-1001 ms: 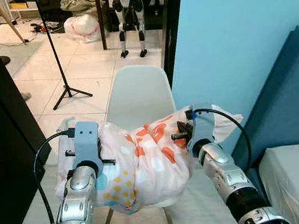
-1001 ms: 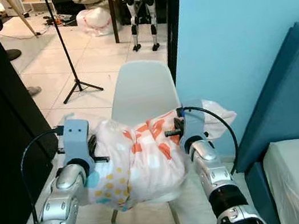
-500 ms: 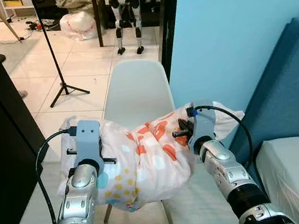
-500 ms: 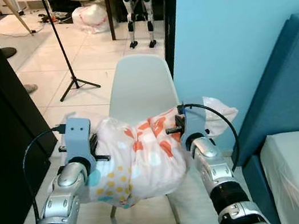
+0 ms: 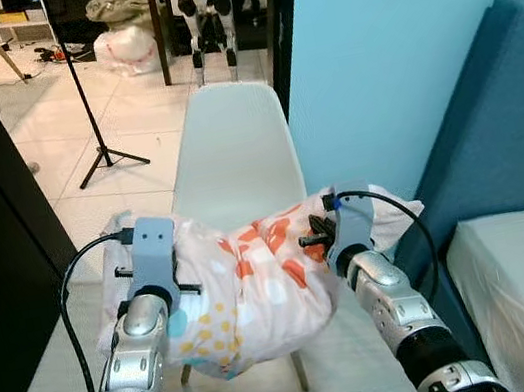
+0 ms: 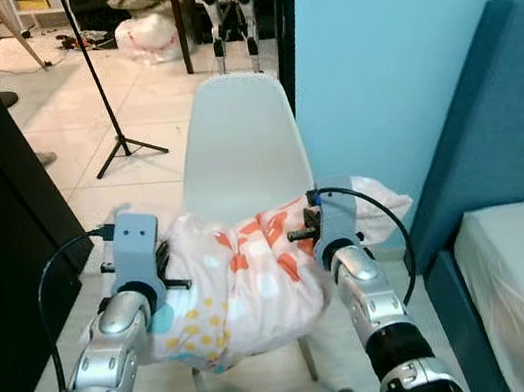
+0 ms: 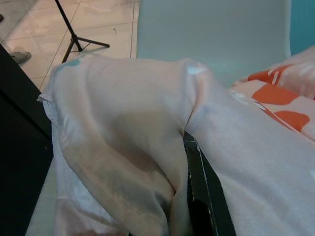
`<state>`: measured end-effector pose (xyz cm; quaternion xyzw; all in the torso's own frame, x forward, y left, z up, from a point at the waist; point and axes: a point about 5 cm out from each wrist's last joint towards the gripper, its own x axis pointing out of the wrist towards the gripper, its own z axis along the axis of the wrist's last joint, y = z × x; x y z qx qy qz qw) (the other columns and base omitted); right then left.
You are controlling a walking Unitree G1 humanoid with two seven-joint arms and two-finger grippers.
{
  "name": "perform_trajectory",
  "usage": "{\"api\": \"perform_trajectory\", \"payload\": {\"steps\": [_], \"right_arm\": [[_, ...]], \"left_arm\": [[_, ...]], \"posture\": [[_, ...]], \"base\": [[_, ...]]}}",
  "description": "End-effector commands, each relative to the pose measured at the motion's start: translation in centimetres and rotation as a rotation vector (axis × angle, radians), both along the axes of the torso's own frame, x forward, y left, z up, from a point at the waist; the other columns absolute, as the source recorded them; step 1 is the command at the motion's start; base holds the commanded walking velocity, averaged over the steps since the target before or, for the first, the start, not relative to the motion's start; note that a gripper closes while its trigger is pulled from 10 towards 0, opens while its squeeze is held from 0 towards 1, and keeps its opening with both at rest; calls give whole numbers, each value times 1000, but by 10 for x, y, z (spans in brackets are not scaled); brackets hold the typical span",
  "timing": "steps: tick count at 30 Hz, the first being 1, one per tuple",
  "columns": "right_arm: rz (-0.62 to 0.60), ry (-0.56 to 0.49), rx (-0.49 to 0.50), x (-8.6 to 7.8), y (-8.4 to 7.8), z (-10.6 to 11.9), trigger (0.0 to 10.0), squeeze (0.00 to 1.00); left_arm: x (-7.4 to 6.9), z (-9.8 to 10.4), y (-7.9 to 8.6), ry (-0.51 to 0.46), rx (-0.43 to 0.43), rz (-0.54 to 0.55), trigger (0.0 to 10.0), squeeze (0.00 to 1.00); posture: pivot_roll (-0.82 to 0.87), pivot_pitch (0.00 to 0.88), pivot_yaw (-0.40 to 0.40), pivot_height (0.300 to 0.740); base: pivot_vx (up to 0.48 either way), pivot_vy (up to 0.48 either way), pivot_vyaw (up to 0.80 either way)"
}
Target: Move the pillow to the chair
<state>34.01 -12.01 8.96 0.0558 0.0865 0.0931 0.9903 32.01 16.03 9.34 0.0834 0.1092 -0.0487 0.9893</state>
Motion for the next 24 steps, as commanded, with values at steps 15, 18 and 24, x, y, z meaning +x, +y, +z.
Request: {"api": "perform_trajectory", "payload": {"steps": [15, 18, 24], "right_arm": [[62, -73, -24, 29, 11, 28, 10000, 0], [65, -81, -26, 32, 11, 33, 10000, 0], [51, -130, 25, 43, 10, 50, 10000, 0]], "left_arm": [[28, 23, 14, -125, 142, -13, 10000, 0], [32, 27, 17, -132, 149, -8, 10000, 0], [44, 40, 26, -159, 154, 8, 10000, 0]], "posture": [[55, 69, -82, 610], [55, 78, -84, 610], [54, 110, -86, 610]], "base": [[0, 0, 0], [0, 0, 0], [0, 0, 0]]}}
